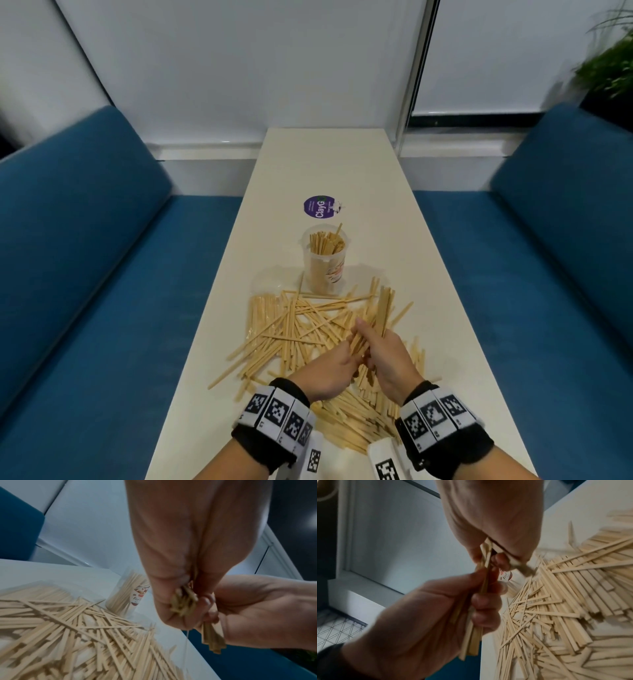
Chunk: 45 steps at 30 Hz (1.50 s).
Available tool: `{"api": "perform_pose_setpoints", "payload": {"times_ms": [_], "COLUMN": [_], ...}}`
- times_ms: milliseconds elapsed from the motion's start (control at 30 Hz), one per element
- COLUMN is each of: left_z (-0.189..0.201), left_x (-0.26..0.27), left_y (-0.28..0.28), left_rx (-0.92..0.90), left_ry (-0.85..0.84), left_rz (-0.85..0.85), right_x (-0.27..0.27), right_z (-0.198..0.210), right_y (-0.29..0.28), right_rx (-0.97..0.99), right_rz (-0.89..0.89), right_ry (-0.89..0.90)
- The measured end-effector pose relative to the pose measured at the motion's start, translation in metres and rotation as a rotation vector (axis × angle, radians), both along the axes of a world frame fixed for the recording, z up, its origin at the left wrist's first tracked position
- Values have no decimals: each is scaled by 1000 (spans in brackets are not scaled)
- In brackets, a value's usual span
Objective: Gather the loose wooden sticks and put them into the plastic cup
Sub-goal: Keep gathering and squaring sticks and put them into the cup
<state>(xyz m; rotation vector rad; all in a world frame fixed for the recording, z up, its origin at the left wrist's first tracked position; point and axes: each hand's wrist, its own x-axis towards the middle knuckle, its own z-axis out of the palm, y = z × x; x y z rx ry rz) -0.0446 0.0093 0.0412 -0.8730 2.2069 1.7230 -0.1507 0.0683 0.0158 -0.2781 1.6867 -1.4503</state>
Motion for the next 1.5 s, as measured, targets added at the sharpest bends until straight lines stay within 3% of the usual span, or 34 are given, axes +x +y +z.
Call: {"api": "perform_pose_setpoints", "payload": {"times_ms": [167,300,433,567,733,1167,1400,1500], "left_z": [-4,-7,-17,-6,6,10,0,3], "left_x": [0,10,11,5,-2,4,5,1], "left_y": [-4,-4,0,8,5,9,7,7], "left_rx": [94,514,1049,1340,1351,1257,1221,1255], "left_ry": [55,249,308,453,493,444,353,435], "left_rz": [70,343,737,901,998,927,842,902], "right_x": [2,-5,2,20,23,28,25,24], "right_z": [13,29,44,44,48,56,65,69], "right_y": [0,-4,-8,-9,-3,-6,-13,-16], "right_rx": [-96,-176,-304,-405,-454,-406,-432,-478], "right_rz": [-9,-41,-30,96,160,210,20,37], "right_ry": [98,177,247,307,205,182,183,203]}}
